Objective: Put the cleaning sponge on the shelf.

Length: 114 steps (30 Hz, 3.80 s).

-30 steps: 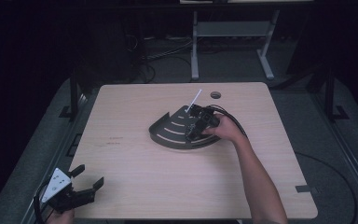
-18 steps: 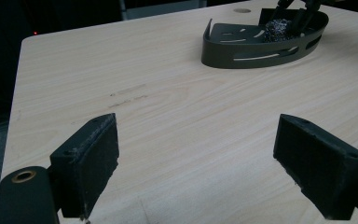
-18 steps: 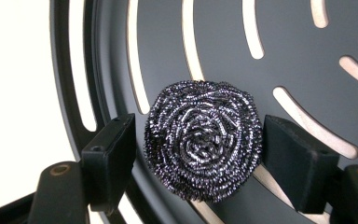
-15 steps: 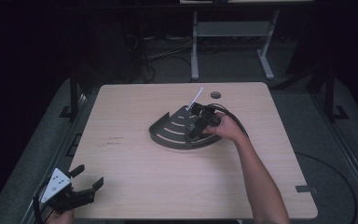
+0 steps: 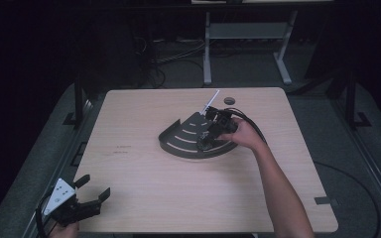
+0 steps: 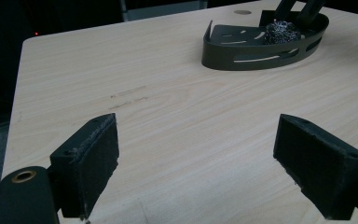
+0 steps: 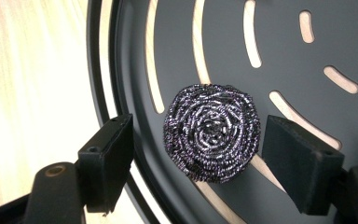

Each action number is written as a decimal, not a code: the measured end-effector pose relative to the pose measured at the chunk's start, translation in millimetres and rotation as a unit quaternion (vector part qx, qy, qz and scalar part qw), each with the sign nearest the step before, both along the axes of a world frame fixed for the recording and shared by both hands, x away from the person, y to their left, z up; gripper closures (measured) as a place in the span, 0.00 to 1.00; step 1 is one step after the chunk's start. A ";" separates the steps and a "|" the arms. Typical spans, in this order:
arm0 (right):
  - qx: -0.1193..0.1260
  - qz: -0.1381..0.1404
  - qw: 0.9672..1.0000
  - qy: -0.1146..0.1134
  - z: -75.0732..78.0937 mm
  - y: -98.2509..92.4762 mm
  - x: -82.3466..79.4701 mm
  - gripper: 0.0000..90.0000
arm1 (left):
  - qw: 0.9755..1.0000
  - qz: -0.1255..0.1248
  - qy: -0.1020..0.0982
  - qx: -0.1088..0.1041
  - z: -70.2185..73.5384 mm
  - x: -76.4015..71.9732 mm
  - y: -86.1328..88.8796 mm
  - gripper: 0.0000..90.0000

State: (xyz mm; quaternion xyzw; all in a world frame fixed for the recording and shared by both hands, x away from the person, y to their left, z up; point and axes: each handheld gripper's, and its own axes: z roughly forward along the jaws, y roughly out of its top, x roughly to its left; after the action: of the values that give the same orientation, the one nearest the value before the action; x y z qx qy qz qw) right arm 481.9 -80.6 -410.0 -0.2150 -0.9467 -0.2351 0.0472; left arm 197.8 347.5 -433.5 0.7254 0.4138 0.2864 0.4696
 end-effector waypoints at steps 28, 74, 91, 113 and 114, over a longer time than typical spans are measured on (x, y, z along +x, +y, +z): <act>0.009 -0.010 1.000 -0.009 13.3 -16.1 -17.0 0.24 | 1.000 -0.005 0.003 0.002 -1.3 1.1 -2.3 0.15; 0.005 -0.023 1.000 -0.014 13.7 -63.1 -62.7 0.24 | 1.000 -0.010 0.006 0.007 -2.1 0.5 -5.3 0.15; 0.007 -0.023 0.999 -0.022 20.0 -71.9 -77.4 0.23 | 1.000 -0.008 0.003 0.005 -1.9 -0.3 -4.9 0.15; 0.008 -0.036 0.999 -0.014 2.1 -94.1 -105.8 0.22 | 1.000 -0.009 0.005 0.008 -2.3 0.1 -5.9 0.15; 0.008 -0.039 0.999 -0.012 1.9 -95.5 -107.2 0.22 | 1.000 -0.009 0.006 0.008 -2.3 0.1 -6.0 0.15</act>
State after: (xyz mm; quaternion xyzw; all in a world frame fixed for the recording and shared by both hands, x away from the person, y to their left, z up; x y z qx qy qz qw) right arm 374.8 -176.1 -408.1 -0.2487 -0.9361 -0.2470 0.0279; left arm 197.9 341.5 -435.8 0.7347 0.4073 0.2814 0.4638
